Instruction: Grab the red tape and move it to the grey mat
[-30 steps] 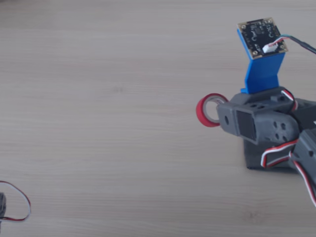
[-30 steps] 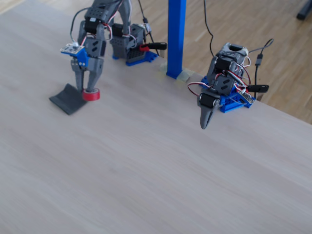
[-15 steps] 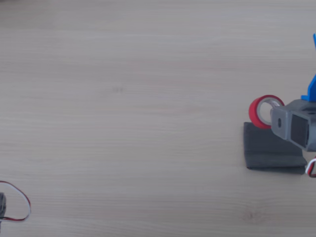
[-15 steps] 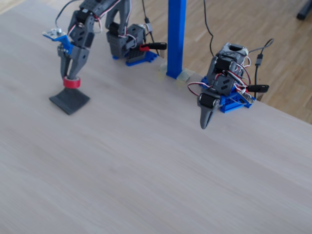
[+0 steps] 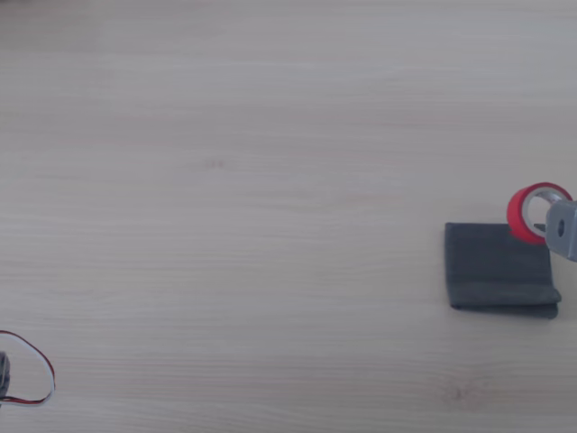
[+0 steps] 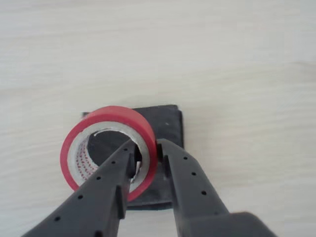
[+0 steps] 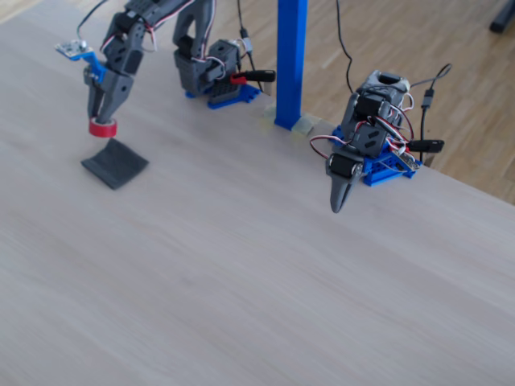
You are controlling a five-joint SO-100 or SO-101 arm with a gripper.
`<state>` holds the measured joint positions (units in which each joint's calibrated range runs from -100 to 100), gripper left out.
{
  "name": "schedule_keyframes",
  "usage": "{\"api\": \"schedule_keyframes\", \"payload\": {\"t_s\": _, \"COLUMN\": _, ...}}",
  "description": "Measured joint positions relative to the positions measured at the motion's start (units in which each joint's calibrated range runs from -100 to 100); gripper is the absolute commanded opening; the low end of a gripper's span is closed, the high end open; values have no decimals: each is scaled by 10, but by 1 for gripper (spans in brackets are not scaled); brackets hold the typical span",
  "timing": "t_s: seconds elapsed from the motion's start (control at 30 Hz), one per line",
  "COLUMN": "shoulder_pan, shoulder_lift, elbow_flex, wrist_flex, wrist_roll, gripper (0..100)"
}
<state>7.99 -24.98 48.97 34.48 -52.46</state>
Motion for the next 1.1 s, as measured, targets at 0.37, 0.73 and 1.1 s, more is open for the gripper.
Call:
{"api": "schedule_keyframes", "payload": {"t_s": 0.37, "shoulder_pan": 22, "shoulder_lift": 80, "elbow_flex": 3, "wrist_flex": -56, "wrist_roll": -1, "gripper": 2}}
{"api": "schedule_keyframes", "payload": {"t_s": 0.73, "shoulder_pan": 22, "shoulder_lift": 166, "elbow_flex": 4, "wrist_flex": -122, "wrist_roll": 2, "gripper": 3}}
{"api": "schedule_keyframes", "payload": {"t_s": 1.1, "shoulder_pan": 3, "shoulder_lift": 216, "elbow_flex": -2, "wrist_flex": -127, "wrist_roll": 2, "gripper": 13}}
